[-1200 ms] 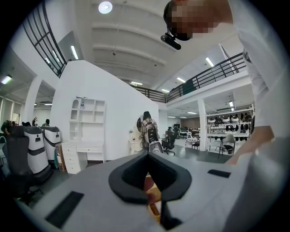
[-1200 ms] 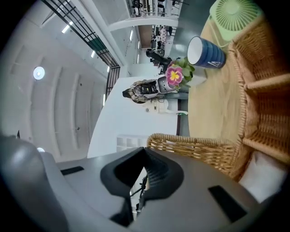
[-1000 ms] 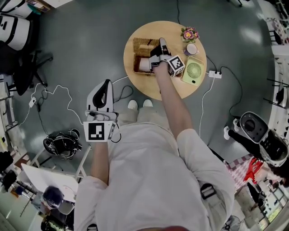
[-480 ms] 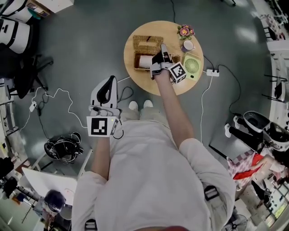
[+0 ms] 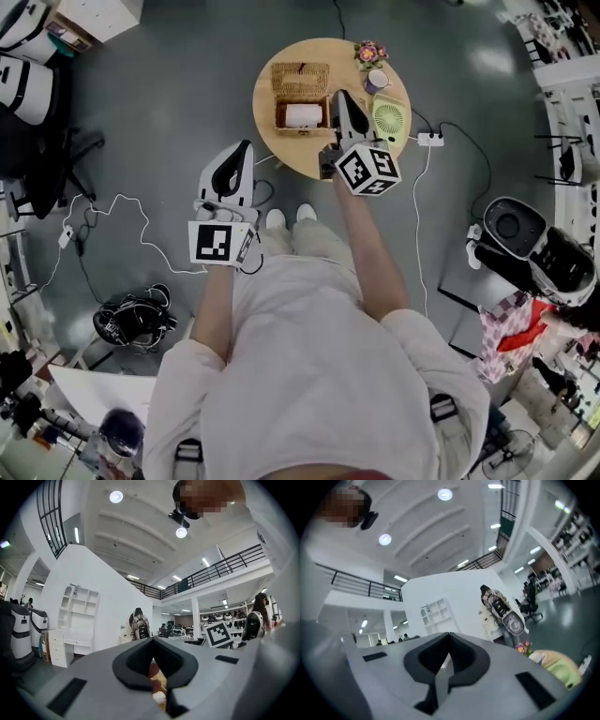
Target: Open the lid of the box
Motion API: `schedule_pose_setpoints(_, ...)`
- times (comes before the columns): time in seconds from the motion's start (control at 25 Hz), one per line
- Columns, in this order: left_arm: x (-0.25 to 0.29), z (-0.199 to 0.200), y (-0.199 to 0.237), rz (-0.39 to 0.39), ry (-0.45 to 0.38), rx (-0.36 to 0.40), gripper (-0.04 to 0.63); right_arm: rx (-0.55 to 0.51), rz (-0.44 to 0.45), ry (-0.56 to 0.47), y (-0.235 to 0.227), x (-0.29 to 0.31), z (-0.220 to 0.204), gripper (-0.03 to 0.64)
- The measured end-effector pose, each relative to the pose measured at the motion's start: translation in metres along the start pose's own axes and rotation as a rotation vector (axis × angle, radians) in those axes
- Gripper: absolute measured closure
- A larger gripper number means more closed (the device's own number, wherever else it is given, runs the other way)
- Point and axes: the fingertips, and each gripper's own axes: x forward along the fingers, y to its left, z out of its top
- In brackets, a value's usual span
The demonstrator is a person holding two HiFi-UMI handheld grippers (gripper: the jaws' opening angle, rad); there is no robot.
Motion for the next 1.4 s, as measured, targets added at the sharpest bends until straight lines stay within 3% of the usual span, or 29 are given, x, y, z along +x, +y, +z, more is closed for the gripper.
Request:
schedule_pose_setpoints(0.2, -0.017, -0.004, -0.007, -0.005, -0.01, -0.015, 0.6, -0.4, -0.038, 0.001, 0.042, -0.041, 0.026, 0.618)
schedule_pose_setpoints(0.36, -0.041, -0.004, -0.014, 0.017, -0.017, -0.015, 0.6, -0.52, -0.039, -0.003, 0.069, -0.076, 0.033, 0.618)
schedule_pose_setpoints(0.64, -0.093, 0.0, -0.059, 0.067, -0.024, -0.017, 0.6, -0.604, -0.009, 0.017, 0.09, -0.159, 0.036, 0.618)
schedule_pose_setpoints(0.8, -0.124, -0.001, -0.102, 0.081, -0.01, -0.01, 0.6, -0.599, 0.027, 0.017, 0.099, -0.212, 0.043, 0.618)
schedule_pose_setpoints(1.04, -0.17, 0.008, -0.162, 0.053, -0.015, 0.02, 0.6, -0.573, 0.056, -0.013, 0.125, -0.29, 0.051, 0.62)
schedule_pose_setpoints(1.4, -0.195, 0.016, -0.203, -0.032, -0.02, 0.002, 0.6, -0.569, 0.013, -0.025, 0.129, -0.345, 0.059, 0.62)
